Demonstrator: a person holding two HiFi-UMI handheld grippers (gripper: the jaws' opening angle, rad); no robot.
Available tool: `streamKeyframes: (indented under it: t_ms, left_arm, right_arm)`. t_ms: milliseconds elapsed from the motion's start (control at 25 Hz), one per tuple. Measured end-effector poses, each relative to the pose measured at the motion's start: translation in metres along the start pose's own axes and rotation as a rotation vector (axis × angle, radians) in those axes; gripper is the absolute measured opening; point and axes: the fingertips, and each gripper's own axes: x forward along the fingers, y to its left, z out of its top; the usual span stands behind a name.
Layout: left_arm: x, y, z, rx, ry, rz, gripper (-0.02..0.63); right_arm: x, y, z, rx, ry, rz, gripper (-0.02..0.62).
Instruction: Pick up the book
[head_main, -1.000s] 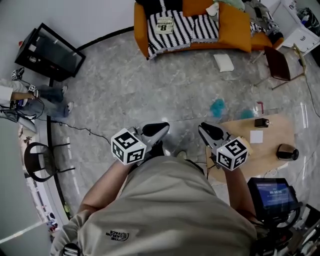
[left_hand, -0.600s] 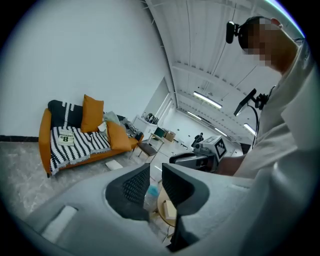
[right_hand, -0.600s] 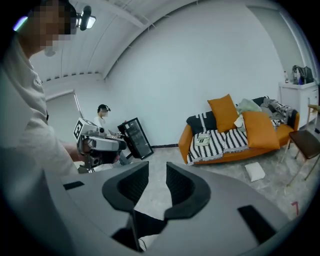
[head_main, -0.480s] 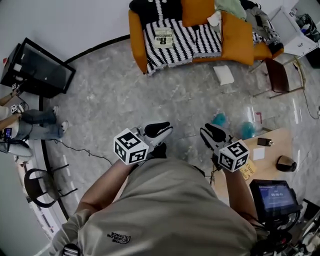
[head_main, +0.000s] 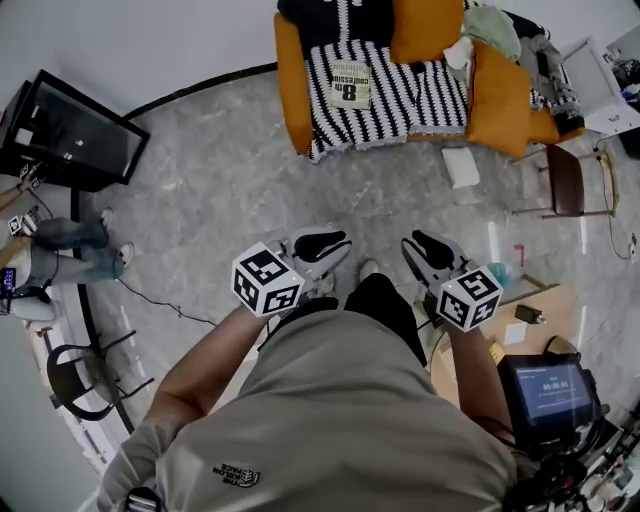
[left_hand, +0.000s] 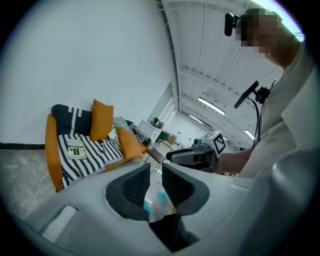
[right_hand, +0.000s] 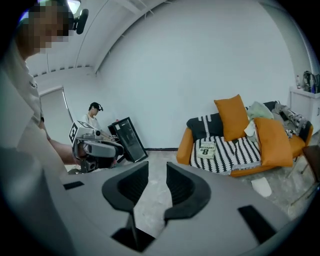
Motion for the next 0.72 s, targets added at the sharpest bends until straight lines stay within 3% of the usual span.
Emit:
streamKeyframes:
  t_ms: [160,440,720]
  left_arm:
    - [0.017,0.067,0.029,-0.048,-0.018,0.044,0.060]
    - [0.020,0.100,0.042,-0.073,-0.006,0.101,0.060]
    - [0.127,0.256,0.099,-0.198,0.054,0.200,0.078]
  right_arm:
    - [0.062,-0.047,0.034,0.017,0.018,0.030,0.120]
    - [0.101,-0.070,0.033,0.082,0.031,0.066,0.134]
    - [0.223,-0.231,0.089,0.162,0.119,0.151,0.165]
